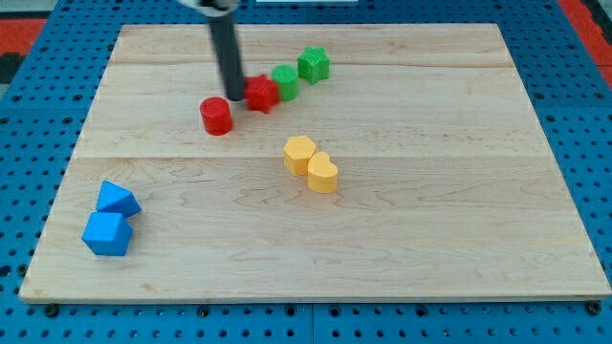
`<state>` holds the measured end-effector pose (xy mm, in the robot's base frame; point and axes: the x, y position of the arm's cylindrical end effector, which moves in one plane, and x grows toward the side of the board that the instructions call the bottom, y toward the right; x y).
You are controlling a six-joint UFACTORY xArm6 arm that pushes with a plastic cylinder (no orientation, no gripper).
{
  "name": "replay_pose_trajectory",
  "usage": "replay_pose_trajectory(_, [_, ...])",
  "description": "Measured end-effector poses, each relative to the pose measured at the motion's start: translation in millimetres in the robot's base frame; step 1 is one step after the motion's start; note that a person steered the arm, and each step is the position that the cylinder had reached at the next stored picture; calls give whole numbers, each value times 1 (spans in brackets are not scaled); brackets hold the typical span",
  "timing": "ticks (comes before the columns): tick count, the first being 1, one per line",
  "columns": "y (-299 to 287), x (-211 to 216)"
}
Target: Slide the red circle towards the top
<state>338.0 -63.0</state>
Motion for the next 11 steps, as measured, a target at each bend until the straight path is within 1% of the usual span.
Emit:
replay_pose_trajectory(1, [53,8])
replay_pose_trajectory(2, [52,40])
replay_pose_trajectory(3, [12,56])
replay_pose_trajectory(4, [-32,59])
replay_pose_trajectory(5, [-42,70])
replay_pose_trajectory(6, [-68,52])
replay_pose_trajectory(8, [-66,52])
replay_pose_trajectory(10, [-72,63])
replay_pose_trajectory(11, [-83,5])
